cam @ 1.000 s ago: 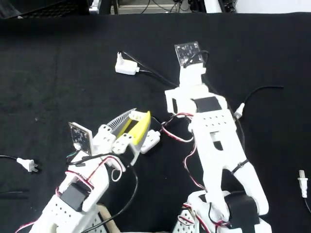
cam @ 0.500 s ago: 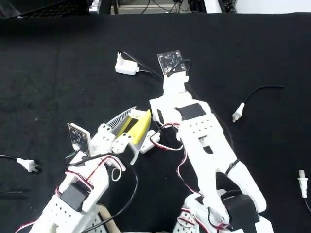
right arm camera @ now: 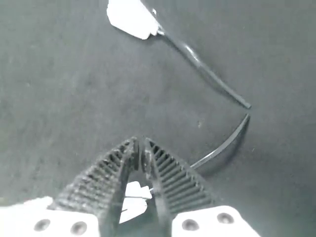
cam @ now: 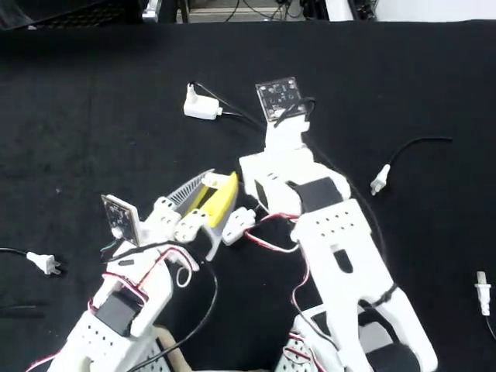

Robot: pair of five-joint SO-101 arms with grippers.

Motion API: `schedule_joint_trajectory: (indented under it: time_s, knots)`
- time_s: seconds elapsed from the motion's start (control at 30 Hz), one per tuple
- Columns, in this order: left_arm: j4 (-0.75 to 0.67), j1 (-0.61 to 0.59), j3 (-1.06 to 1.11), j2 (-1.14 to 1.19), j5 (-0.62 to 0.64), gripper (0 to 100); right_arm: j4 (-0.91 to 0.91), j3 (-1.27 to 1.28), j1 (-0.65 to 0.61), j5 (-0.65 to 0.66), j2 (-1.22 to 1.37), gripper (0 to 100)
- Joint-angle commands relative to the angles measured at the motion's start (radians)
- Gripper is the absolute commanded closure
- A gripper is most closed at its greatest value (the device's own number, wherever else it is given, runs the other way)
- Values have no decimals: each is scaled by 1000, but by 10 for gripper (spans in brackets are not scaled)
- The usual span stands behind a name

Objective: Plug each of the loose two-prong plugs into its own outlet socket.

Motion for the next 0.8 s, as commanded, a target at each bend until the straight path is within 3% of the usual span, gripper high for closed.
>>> schedule_joint_trajectory:
  time_s: [0.0, 0.1, 0.17, 0.5, 0.67, 0.77]
  knots:
    - [83, -59, 19, -8, 3, 970, 6, -12, 101, 38, -44, 926]
    - [199, -58, 19, -8, 3, 970, 20, -45, 164, 40, -44, 826]
    - [203, -50, 19, -8, 5, 970, 84, -102, 160, 41, -44, 777]
    - [204, -18, 19, -8, -3, 970, 416, -433, -170, 152, -44, 748]
    - [204, 50, 15, -71, -180, 970, 470, -447, -178, 292, -44, 751]
    - [204, 105, 15, -69, -267, 970, 557, -483, -193, 310, -51, 752]
